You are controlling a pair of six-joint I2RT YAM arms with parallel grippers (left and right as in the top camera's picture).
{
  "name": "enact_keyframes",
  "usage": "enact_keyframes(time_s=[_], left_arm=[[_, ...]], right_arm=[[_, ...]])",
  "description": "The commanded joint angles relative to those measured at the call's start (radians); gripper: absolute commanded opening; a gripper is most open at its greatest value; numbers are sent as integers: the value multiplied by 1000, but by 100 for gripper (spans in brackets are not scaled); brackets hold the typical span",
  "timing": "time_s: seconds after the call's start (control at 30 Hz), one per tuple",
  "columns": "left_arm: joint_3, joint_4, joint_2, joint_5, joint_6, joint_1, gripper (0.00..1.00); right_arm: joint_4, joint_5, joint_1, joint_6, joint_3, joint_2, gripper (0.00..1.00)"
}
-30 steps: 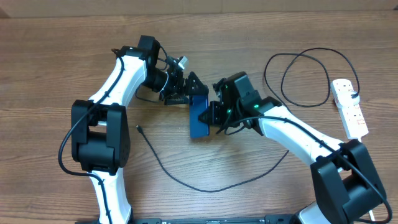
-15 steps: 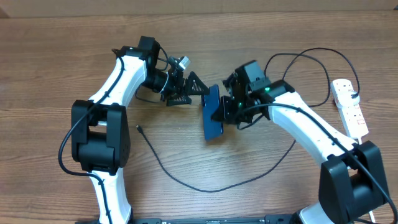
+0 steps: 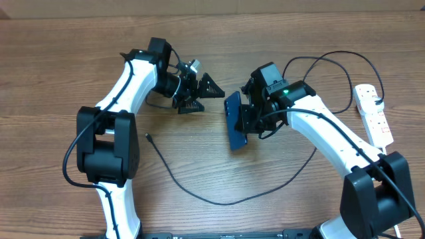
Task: Plug charger to phone and switch on socket
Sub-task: 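Lift the phone on edge with the right gripper, left gripper releasing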
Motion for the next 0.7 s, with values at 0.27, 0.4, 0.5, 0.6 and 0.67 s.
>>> enact_keyframes(time_s=[0.27,0.4,0.5,0.6,0.67], left_arm=[[18,-33,3,-402,-307,-70,100],[19,-47,3,-439,-343,-95,100],[19,-56,3,-441,-343,-101,100],[19,-63,3,-441,-343,-103,100],[19,-63,3,-442,-342,-103,100]], right_arm=[[2,200,119,-18,29,-38,4],[2,290,182,-18,29,-38,3],[2,340,220,-18,29,-38,4],[2,351,243,-18,29,-38,4],[1,351,248,-18,29,-38,4]])
